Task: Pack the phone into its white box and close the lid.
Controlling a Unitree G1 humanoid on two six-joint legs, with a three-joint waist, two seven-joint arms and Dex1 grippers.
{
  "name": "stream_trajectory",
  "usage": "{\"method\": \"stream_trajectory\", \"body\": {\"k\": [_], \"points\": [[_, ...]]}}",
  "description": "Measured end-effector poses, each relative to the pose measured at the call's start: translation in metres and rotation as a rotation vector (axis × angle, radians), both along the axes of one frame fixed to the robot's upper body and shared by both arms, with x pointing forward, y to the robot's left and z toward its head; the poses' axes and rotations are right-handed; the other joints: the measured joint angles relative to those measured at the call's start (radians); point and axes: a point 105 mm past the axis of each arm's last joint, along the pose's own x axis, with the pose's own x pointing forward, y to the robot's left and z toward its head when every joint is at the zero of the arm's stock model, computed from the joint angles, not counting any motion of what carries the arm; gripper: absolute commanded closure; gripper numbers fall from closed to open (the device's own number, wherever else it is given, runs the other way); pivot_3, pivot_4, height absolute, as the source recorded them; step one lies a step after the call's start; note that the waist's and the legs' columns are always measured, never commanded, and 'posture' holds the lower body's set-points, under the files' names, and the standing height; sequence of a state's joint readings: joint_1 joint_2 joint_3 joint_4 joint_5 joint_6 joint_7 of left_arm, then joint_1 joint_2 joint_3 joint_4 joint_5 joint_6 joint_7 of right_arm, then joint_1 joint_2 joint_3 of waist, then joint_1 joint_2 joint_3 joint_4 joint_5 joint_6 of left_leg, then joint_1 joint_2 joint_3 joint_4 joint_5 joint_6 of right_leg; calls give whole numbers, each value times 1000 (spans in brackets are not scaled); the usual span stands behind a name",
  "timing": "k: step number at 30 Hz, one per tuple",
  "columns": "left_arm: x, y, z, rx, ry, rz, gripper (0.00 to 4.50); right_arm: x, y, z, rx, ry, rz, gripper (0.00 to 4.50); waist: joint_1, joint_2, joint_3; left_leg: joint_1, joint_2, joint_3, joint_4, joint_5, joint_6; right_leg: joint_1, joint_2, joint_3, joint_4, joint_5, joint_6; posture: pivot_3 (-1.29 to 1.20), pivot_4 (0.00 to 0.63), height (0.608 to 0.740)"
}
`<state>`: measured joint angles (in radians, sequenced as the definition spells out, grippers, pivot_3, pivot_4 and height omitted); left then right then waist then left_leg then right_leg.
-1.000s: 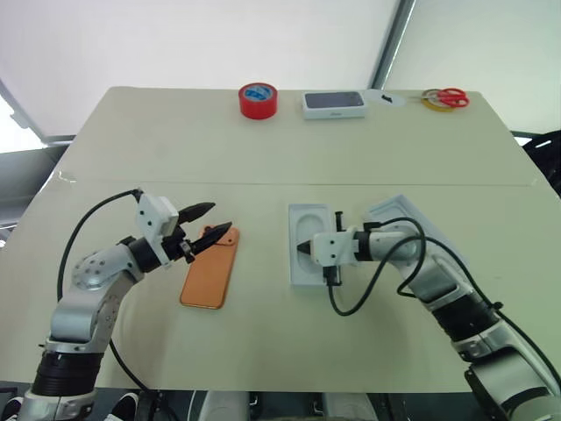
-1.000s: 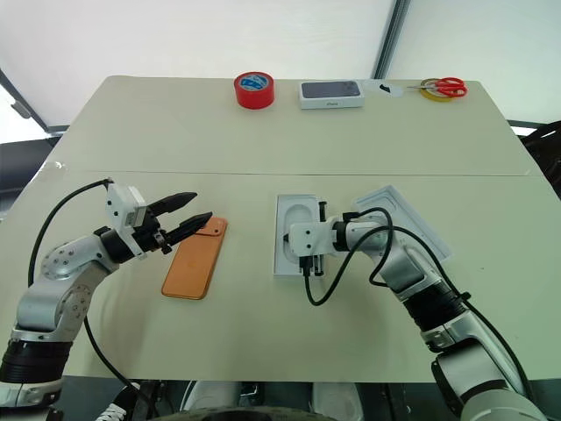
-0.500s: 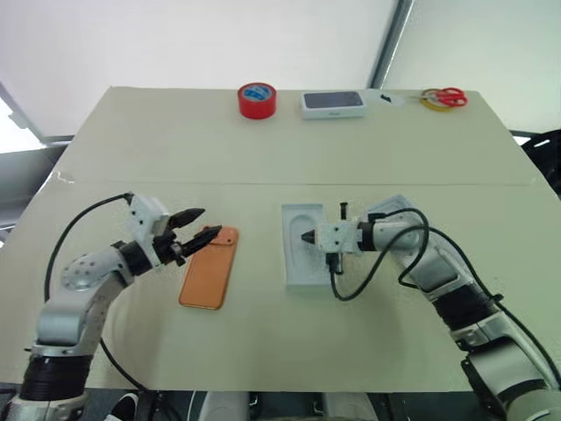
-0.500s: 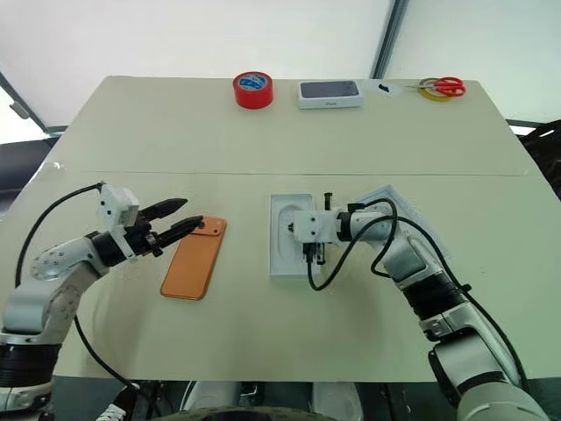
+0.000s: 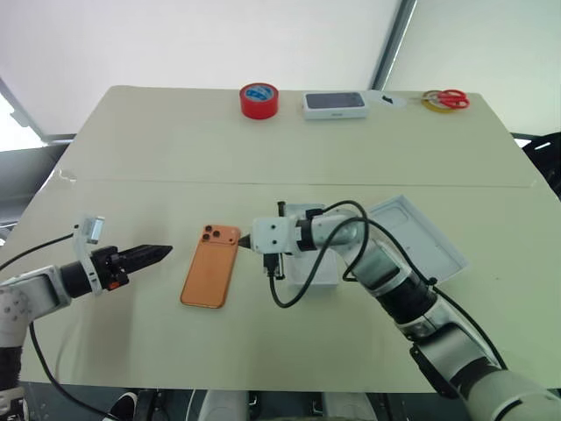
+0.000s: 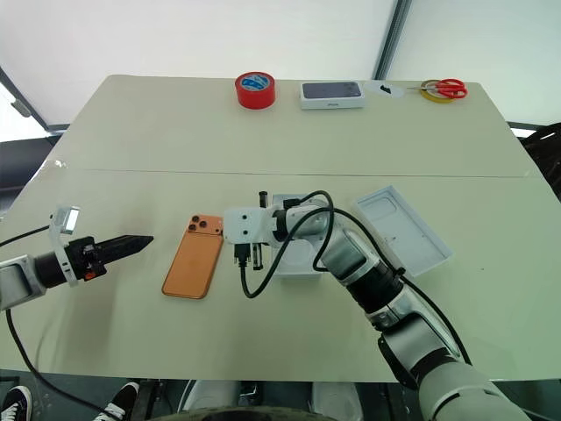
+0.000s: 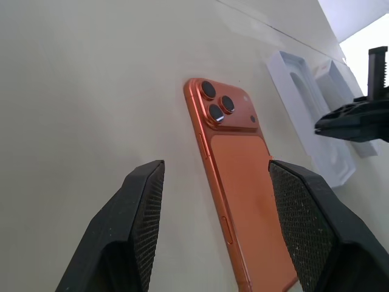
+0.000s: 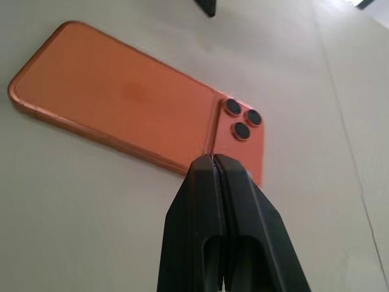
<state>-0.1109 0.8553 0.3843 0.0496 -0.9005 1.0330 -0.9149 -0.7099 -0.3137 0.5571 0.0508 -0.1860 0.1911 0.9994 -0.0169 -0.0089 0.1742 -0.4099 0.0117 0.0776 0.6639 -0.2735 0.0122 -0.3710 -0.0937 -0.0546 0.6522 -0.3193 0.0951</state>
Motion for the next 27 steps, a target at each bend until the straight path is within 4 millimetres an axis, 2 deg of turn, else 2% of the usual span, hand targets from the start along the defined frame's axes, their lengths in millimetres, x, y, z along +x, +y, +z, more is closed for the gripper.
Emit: {"method": "stream_trajectory", "body": {"k": [6, 17, 27], "points": [[-4, -17, -20, 16, 75, -84, 1615, -8, 6, -26, -142, 23, 48, 4479, -10, 0, 0, -2, 0, 1, 0, 0, 0, -1, 0, 1, 2, 0, 0, 0, 150, 730], [2, -34, -29, 60, 51, -143, 1615, 1, 15, -26, -157, -14, 13, 4479, 1, 4, -4, 0, -2, 1, 0, 0, 0, -1, -3, 0, 2, 0, 0, 0, 150, 730], [13, -63, -29, 46, 100, -128, 1615, 6, 4, -30, -175, -10, -17, 4479, 10, 13, -15, 3, -7, -1, 0, -1, 2, 4, -7, 0, 2, 0, 0, 0, 150, 730]]}}
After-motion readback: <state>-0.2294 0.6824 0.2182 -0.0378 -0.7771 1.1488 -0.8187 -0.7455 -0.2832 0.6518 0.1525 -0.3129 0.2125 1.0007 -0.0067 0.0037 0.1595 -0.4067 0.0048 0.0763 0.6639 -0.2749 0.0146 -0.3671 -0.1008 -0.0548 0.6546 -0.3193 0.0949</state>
